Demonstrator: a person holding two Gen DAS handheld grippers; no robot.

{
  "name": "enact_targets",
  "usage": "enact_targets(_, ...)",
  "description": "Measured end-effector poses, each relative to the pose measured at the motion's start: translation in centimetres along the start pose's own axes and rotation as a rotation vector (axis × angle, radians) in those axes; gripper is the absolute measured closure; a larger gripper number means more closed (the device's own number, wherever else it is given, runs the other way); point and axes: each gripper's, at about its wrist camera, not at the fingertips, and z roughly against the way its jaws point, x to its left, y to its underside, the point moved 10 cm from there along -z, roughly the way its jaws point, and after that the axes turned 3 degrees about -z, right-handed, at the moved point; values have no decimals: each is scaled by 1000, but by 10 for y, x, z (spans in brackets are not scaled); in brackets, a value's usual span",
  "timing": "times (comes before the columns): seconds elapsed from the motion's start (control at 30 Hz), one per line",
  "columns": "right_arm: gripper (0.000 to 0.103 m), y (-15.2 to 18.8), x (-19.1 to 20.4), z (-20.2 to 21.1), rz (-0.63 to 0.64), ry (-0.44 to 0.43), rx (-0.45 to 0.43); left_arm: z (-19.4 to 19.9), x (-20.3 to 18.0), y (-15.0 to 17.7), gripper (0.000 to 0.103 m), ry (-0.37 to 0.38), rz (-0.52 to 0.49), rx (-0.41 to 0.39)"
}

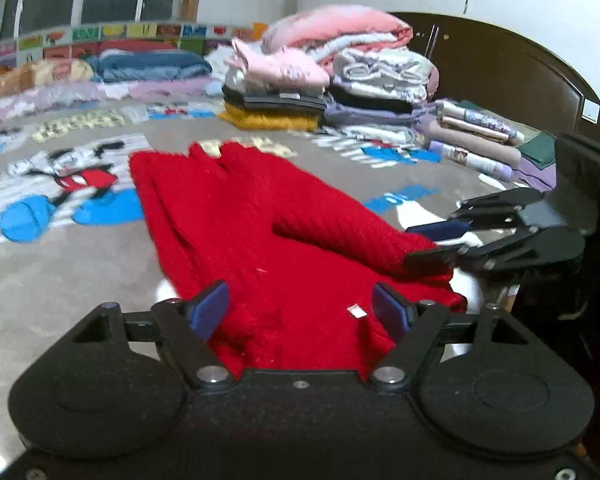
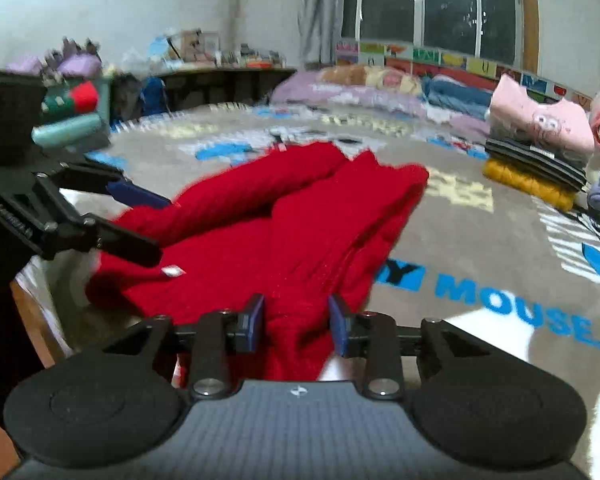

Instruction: Fold clothes

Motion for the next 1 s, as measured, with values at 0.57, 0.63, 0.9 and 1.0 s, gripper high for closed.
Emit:
enact_targets(0.57, 61, 36, 23, 40, 434, 61, 88, 8, -15, 53, 26, -218, -559, 155)
enact_targets(0.63, 61, 48, 31, 31, 508, 80, 117, 3, -18, 52, 27, -231, -602, 143)
enact_targets(0.9, 61, 44, 41, 19, 593, 128, 33, -13, -15, 40, 30, -265, -587, 83)
enact_targets(1.0, 61, 42, 41, 12, 565, 125, 19, -19, -14, 42, 36, -261, -557, 90)
